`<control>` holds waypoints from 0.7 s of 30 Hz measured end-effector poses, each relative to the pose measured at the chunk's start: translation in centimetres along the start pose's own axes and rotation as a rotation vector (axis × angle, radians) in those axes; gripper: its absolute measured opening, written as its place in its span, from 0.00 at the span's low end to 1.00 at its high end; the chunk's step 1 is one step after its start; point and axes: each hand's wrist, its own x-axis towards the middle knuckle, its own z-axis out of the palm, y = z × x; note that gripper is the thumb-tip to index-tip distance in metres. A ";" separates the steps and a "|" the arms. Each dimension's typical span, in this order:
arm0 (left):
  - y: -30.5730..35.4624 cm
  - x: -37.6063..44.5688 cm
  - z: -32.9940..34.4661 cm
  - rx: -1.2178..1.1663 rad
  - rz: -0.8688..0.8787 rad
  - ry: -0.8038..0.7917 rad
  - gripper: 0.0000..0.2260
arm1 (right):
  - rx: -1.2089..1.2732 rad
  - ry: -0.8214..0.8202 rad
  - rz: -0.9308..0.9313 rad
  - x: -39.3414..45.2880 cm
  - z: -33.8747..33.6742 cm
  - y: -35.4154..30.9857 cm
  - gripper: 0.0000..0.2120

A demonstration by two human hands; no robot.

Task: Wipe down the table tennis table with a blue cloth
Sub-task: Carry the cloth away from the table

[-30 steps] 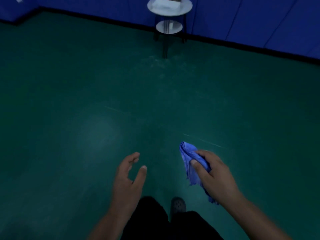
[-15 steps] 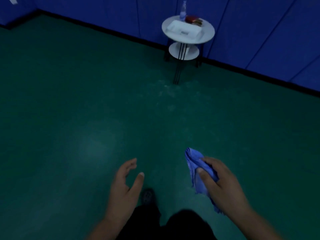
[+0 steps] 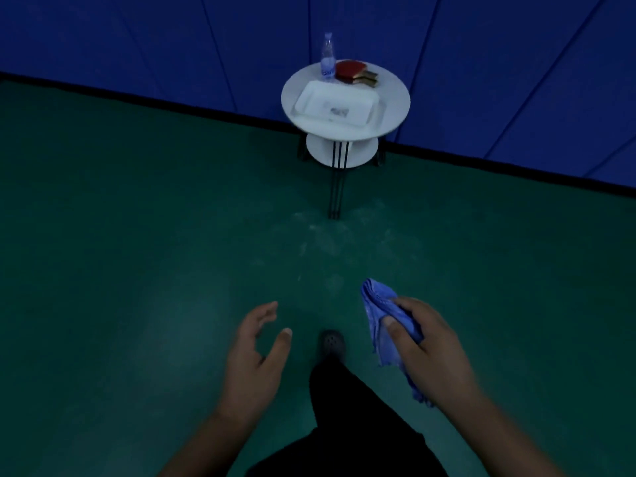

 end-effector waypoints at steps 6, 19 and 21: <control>4.9 18.2 1.3 0.070 0.044 -0.022 0.14 | -0.028 -0.019 -0.001 18.5 -0.7 -4.2 0.12; 5.0 55.0 5.7 0.031 0.066 -0.124 0.14 | -0.124 0.025 0.095 52.2 4.0 -8.9 0.13; 5.4 60.0 6.8 0.034 0.047 -0.155 0.16 | -0.121 0.030 0.129 56.3 4.6 -9.2 0.13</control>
